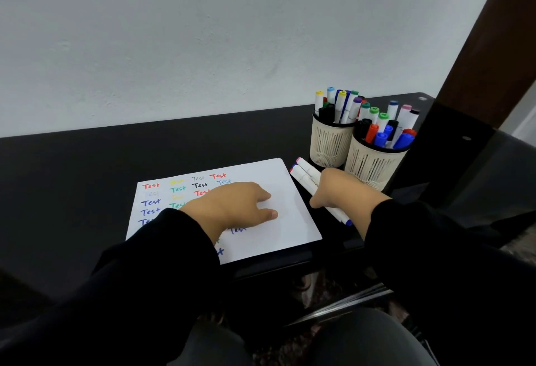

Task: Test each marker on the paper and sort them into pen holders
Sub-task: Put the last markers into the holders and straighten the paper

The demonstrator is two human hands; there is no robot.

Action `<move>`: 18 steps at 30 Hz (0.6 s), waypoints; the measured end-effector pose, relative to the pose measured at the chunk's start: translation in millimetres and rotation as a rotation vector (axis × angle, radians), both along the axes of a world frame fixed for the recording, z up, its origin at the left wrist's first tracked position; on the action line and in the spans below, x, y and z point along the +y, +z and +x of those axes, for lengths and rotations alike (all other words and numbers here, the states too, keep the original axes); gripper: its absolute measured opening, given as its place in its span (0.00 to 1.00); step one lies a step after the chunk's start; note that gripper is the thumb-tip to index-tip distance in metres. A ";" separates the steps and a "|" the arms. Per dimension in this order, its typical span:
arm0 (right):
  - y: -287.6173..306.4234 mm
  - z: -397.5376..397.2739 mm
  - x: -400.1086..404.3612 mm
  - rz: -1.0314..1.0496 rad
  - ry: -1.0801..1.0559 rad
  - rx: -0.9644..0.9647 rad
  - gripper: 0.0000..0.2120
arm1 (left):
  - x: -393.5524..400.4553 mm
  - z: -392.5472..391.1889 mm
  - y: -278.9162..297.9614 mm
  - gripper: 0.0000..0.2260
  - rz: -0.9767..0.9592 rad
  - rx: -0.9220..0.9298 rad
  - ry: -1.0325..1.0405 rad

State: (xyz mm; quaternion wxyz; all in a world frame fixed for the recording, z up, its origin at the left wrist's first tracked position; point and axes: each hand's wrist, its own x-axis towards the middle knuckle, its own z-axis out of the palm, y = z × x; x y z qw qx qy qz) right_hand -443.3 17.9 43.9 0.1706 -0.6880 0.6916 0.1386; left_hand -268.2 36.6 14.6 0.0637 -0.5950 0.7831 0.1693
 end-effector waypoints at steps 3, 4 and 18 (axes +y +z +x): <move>-0.3 -6.0 5.2 -0.024 0.025 -0.002 0.11 | 0.9 -5.4 2.3 0.27 0.010 -0.041 -0.023; -1.0 -9.0 6.5 -0.032 0.032 0.009 0.09 | 1.9 -8.1 4.0 0.27 0.010 -0.055 -0.035; 4.3 -51.1 37.0 -0.158 -0.047 -0.134 0.19 | 22.8 -46.5 14.7 0.22 -0.034 -0.117 -0.157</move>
